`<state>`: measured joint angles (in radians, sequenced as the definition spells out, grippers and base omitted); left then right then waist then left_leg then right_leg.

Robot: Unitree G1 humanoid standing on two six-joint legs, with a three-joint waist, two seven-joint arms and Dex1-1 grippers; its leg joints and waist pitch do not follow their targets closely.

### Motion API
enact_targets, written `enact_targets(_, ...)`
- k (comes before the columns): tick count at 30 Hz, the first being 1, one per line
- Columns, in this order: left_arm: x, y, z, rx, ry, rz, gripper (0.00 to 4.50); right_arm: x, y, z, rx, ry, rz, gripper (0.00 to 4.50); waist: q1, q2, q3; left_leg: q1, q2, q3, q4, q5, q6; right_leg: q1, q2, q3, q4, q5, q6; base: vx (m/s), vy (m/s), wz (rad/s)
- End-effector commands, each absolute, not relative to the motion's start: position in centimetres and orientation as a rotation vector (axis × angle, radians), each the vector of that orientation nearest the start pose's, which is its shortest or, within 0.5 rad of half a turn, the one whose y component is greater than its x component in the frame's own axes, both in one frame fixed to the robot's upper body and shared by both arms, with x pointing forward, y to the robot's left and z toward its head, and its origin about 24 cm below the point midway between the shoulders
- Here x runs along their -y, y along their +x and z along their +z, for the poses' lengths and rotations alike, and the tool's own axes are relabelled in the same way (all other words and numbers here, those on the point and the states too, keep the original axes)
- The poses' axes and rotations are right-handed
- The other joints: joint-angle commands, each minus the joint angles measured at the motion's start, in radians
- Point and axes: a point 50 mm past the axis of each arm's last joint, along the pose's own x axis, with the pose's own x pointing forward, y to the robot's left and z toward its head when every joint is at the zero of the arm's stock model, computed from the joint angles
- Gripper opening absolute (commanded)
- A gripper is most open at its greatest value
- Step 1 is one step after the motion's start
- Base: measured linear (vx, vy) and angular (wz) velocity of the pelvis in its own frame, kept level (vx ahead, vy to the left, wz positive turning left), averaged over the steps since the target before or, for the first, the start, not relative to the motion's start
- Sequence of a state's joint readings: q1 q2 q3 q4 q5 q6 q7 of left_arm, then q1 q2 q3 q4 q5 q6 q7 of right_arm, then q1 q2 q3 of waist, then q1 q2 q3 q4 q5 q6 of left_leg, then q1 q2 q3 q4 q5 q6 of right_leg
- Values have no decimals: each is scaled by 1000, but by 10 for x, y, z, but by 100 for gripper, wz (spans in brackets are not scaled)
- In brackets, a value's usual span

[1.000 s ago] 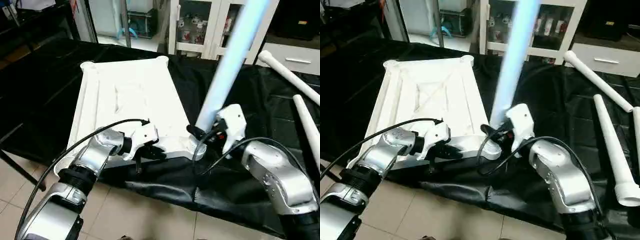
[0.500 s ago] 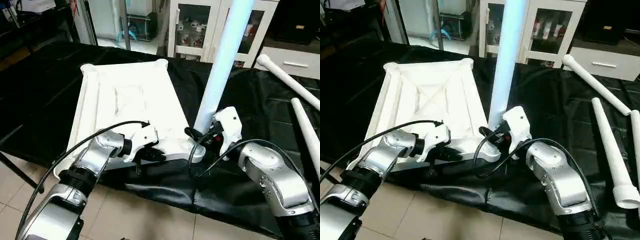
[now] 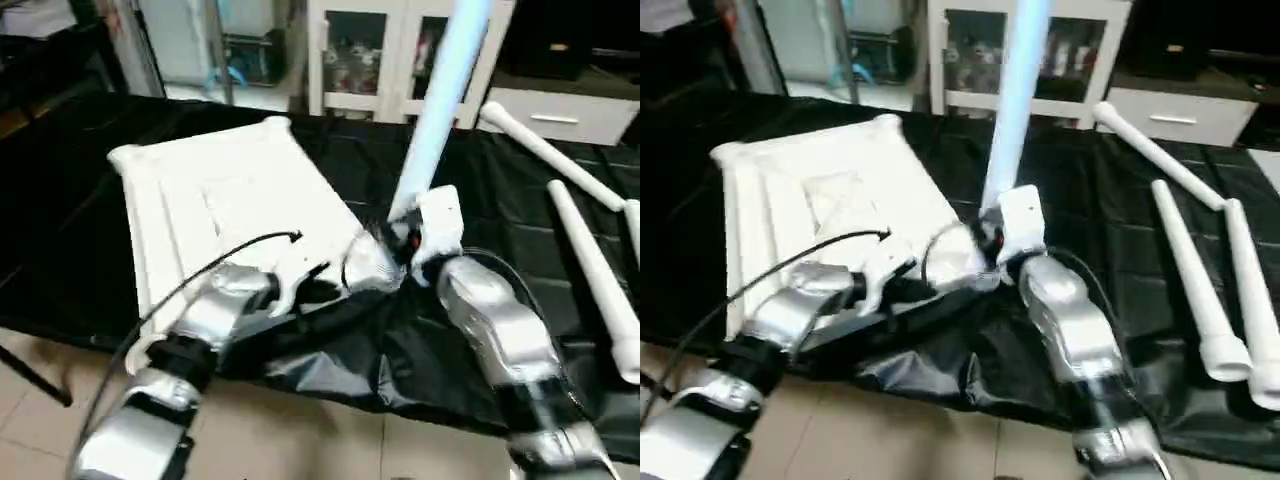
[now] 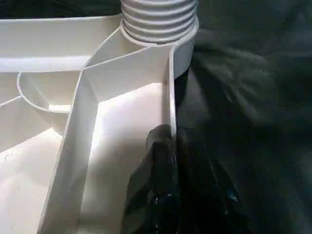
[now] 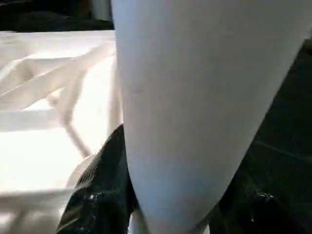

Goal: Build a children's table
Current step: Pick table leg

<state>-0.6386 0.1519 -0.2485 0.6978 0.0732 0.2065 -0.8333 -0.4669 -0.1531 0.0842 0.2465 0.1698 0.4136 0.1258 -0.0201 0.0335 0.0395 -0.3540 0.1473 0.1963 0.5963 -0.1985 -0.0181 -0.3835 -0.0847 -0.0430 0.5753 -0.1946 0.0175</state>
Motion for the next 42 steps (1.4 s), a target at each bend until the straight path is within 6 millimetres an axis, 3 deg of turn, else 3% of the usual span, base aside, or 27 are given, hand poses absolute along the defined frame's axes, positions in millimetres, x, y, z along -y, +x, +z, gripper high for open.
enact_targets(1, -91, 347, 52, -379, 222, -838, 0, 162, 326, 27, -450, -98, 58, 182, -9, -13, -32, 28, 71, -58, -96, -575, -70, -14, -69, 33, -103, -558, -136, 0, 0, 0)
enact_targets(2, -76, 352, 57, -376, 196, -760, 0, 158, 334, 26, -458, -83, 12, 182, -7, -17, -34, 24, 71, -58, -98, -556, -64, -9, -69, 34, -100, -523, -140, 0, 0, 0)
enact_targets(3, -74, 353, 57, -374, 194, -751, 0, 157, 335, 26, -459, -80, 6, 182, -9, -14, -35, 22, 72, -58, -98, -552, -67, -9, -69, 35, -95, -499, -150, 0, 0, 0)
enact_targets(4, -63, 355, 61, -370, 175, -712, 0, 154, 340, 26, -461, -77, -15, 182, -8, -19, -39, 21, 70, -56, -99, -534, -62, -5, -67, 33, -92, -453, -160, 0, 0, 0)
enact_targets(5, -59, 355, 62, -370, 163, -696, 0, 153, 342, 26, -460, -79, -23, 182, -5, -19, -46, 11, 72, -55, -98, -471, -49, 5, -71, 38, -83, -363, -183, 0, 0, 0)
enact_targets(7, -48, 358, 65, -360, 179, -654, 0, 149, 348, 26, -462, -71, -51, 182, 1, -23, -51, -2, 69, -44, -92, -359, -13, 12, -74, 42, -75, -234, -217, 0, 0, 0)
enact_targets(9, -35, 360, 67, -354, 209, -588, 0, 143, 355, 26, -464, -55, -95, 182, 3, -25, -51, -3, 66, -37, -85, -312, 22, 14, -75, 41, -75, -206, -239, 0, 0, 0)
enact_targets(12, -32, 360, 67, -367, 187, -560, 0, 142, 358, 26, -465, -44, -113, 182, 10, -27, -52, -5, 67, -35, -80, -281, 51, 18, -76, 38, -76, -229, -237, 0, 0, 0)
enact_targets(15, -34, 361, 66, -382, 195, -536, 0, 141, 361, 26, -460, -45, -130, 182, 9, -26, -56, -9, 72, -36, -79, -218, 75, 23, -72, 33, -62, -143, -253, 0, 0, 0)
enact_targets(20, -37, 362, 64, -395, 199, -529, 0, 140, 364, 26, -453, -41, -135, 182, 6, -28, -56, -10, 72, -35, -77, -213, 88, 25, -74, 32, -61, -143, -268, 0, 0, 0)
enact_targets(25, -37, 361, 62, -400, 203, -539, 0, 140, 366, 27, -442, -30, -133, 182, 3, -28, -53, -9, 74, -36, -81, -259, 70, 22, -73, 31, -67, -202, -254, 0, 0, 0)
enact_targets(37, -38, 361, 60, -420, 200, -553, 0, 140, 370, 28, -435, -20, -118, 182, 1, -29, -53, -7, 73, -34, -82, -278, 64, 18, -71, 31, -67, -194, -256, 0, 0, 0)
enact_targets(39, -39, 361, 60, -421, 199, -553, 0, 138, 371, 31, -423, -18, -105, 238, 2, -29, -53, -8, 73, -34, -82, -278, 65, 19, -72, 32, -67, -193, -257, 0, 0, 0)
enact_targets(42, -40, 362, 61, -419, 200, -555, 0, 136, 375, 37, -399, -25, -83, 260, 4, -28, -55, -8, 72, -33, -79, -268, 66, 19, -73, 32, -66, -188, -265, 0, 0, 0)
